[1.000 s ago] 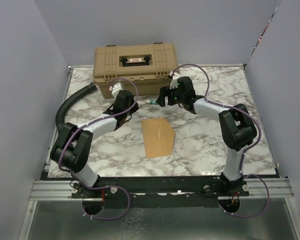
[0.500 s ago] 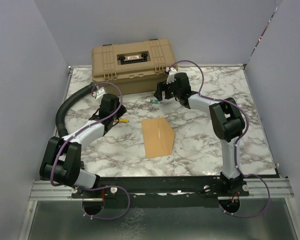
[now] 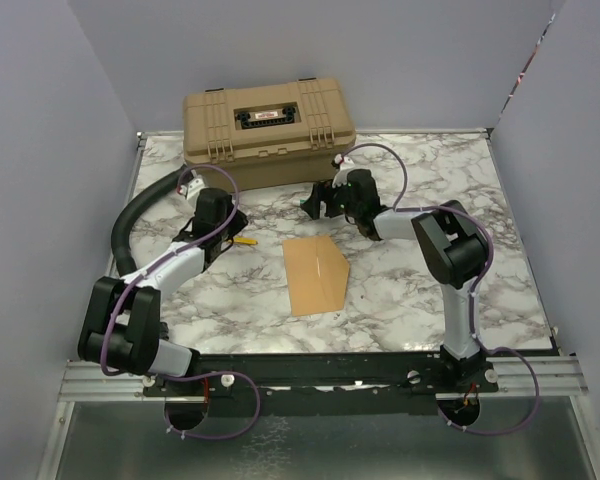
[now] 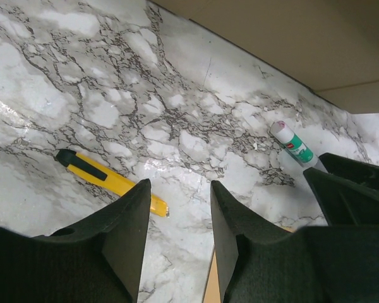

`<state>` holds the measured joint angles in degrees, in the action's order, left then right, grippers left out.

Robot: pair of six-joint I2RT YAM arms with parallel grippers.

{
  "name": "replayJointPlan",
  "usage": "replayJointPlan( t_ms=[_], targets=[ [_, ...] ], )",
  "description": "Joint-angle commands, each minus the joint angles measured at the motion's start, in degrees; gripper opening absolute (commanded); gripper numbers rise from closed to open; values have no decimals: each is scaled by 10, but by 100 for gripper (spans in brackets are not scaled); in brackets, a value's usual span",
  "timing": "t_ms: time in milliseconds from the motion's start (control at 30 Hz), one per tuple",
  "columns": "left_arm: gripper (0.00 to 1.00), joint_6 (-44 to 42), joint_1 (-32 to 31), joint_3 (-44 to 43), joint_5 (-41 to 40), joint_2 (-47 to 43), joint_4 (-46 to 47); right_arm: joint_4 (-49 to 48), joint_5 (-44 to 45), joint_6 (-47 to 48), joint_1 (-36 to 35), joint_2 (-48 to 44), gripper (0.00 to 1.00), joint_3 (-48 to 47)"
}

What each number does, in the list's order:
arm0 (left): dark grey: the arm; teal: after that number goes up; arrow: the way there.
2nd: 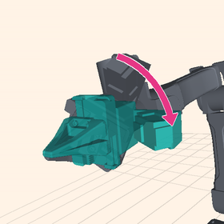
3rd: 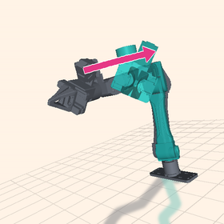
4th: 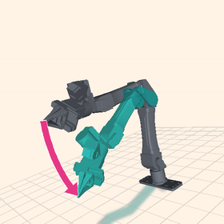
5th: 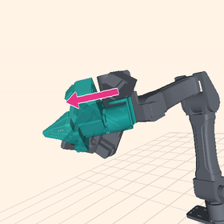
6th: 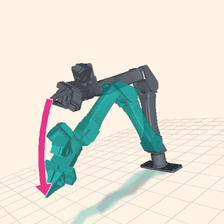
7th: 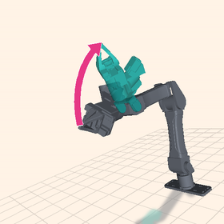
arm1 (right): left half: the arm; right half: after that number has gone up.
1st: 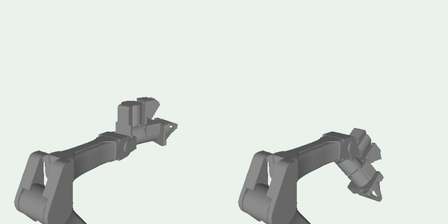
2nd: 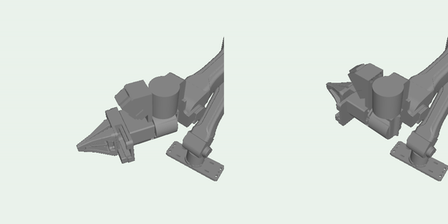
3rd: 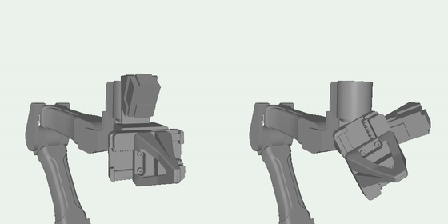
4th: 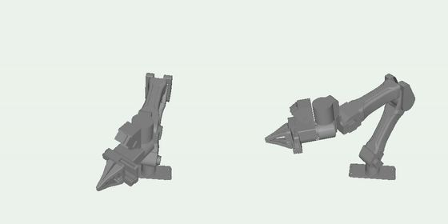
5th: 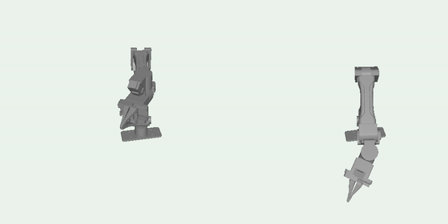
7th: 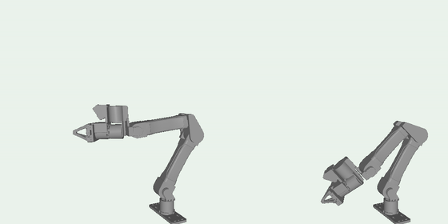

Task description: Place the letter into the envelope and seal it

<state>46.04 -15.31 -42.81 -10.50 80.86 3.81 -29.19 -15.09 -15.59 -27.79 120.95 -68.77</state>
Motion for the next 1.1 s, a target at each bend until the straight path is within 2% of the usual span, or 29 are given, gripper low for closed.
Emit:
replayJointPlan(
  t_ms=[0,267,467,633,733,833,933,1067],
  targets=[
    [44,-4,9,14,20,-25,-9,-44,2,-31,2,3,86,-12],
    [44,-12,25,35,27,-57,-22,-31,-10,-59,1,35,85,-32],
    [45,-19,30,47,29,-81,-30,-81,-42,-99,-2,42,83,-4],
    [45,-19,31,59,31,-100,-32,-57,-50,-82,-13,44,81,-3],
    [45,-18,32,65,30,-110,-32,0,-18,-33,-30,37,79,-16],
    [45,-16,33,67,31,-118,-32,72,62,33,-63,36,79,-40],
    [45,-16,33,65,32,-126,-34,128,106,74,-93,47,77,-66],
    [45,-16,33,64,30,-134,-37,169,176,115,-120,60,73,-83]
  ],
)
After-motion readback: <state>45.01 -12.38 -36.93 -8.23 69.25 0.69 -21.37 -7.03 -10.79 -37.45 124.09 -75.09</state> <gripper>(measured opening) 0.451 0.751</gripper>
